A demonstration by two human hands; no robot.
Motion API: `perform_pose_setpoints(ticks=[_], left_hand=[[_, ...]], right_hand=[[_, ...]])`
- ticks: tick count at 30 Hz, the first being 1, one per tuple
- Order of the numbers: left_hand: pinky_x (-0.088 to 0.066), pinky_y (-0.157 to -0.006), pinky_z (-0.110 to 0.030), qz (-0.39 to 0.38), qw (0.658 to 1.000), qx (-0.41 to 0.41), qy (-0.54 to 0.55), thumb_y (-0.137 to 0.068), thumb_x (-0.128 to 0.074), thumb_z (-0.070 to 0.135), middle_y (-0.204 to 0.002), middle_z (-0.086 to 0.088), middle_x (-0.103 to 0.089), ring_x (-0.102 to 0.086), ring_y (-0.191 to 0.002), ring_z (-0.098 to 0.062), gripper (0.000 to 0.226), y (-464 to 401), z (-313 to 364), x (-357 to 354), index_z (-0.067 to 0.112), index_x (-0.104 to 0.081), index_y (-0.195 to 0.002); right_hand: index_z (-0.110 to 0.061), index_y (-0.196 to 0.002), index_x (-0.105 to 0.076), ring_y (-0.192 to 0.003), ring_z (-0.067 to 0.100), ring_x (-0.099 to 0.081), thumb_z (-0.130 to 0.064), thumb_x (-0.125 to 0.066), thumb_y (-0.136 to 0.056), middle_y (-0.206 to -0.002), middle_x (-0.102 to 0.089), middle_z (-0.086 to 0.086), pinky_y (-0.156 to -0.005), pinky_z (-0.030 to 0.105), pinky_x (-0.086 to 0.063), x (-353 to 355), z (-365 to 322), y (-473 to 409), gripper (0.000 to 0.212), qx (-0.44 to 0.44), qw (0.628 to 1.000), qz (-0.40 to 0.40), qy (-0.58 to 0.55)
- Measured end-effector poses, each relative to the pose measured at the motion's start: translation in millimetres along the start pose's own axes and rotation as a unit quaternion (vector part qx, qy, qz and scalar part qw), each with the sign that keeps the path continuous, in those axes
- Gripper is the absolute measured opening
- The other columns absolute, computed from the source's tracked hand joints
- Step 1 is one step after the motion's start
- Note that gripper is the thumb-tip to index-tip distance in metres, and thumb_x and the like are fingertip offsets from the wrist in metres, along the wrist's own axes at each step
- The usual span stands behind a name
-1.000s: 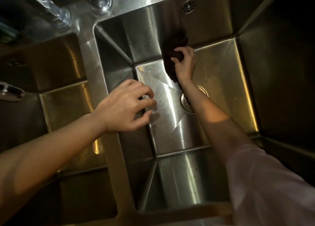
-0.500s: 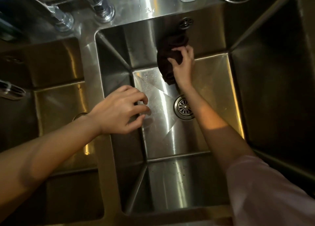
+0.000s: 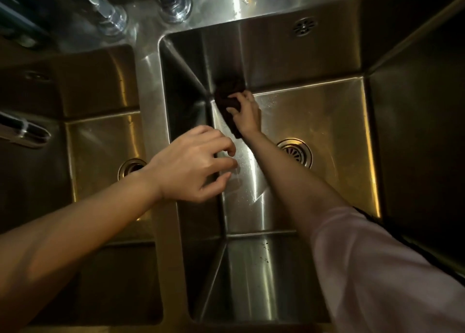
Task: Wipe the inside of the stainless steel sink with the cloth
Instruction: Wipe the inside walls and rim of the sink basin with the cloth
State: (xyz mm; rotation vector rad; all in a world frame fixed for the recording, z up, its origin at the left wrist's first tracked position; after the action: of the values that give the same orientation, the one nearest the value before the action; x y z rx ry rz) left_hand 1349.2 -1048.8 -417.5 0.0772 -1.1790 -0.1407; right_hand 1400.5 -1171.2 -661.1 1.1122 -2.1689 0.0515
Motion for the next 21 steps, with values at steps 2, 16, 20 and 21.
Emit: perform_pose_setpoints(ticks=[2, 16, 20, 21], left_hand=[[-0.048, -0.084, -0.041, 0.000, 1.000, 0.000, 0.003, -0.092, -0.048, 0.031, -0.099, -0.008, -0.066, -0.061, -0.090, -0.022, 0.034, 0, 0, 0, 0.012, -0.074, -0.098], [-0.047, -0.081, -0.045, -0.020, 1.000, 0.003, 0.007, -0.091, -0.046, 0.033, -0.094, -0.007, -0.064, -0.059, -0.086, -0.023, 0.034, -1, 3, 0, 0.013, -0.073, -0.098], [-0.048, -0.079, -0.044, -0.001, 1.000, 0.001, 0.010, -0.091, -0.049, 0.031, -0.091, -0.008, -0.064, -0.060, -0.083, -0.023, 0.031, 2, 6, 3, 0.012, -0.073, -0.099], [-0.048, -0.079, -0.044, 0.010, 1.000, 0.003, 0.007, -0.091, -0.050, 0.030, -0.090, -0.009, -0.064, -0.060, -0.082, -0.024, 0.030, 3, 7, 5, 0.011, -0.073, -0.098]], right_hand=[[-0.027, -0.108, -0.063, -0.101, 0.024, -0.059, -0.021, -0.070, -0.078, -0.120, -0.054, -0.001, -0.085, 0.039, -0.050, -19, -13, 2, 0.031, 0.000, 1.000, -0.014, 0.000], [-0.015, -0.104, -0.070, -0.104, 0.013, -0.058, -0.009, -0.076, -0.072, -0.112, -0.062, 0.002, -0.090, 0.013, -0.041, 25, -83, 36, 0.033, 0.053, 0.981, 0.028, -0.185], [-0.011, -0.102, -0.070, -0.106, 0.012, -0.056, -0.008, -0.076, -0.070, -0.110, -0.062, 0.007, -0.099, 0.023, -0.042, 79, -146, 53, 0.033, 0.165, 0.954, 0.021, -0.247], [-0.010, -0.103, -0.070, -0.108, 0.013, -0.055, -0.008, -0.076, -0.070, -0.111, -0.061, 0.009, -0.100, 0.023, -0.041, 87, -158, 58, 0.033, 0.186, 0.948, 0.014, -0.257]])
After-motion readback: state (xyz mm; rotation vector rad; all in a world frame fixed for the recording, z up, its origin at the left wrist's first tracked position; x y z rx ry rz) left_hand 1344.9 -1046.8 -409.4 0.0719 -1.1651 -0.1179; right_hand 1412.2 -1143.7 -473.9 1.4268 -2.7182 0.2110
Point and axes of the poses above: each hand's wrist, its own y-axis away from the middle knuckle, its own x-axis out of the back of the hand, z = x × y, the point moved 8 cm from there along -y, towards the middle knuckle
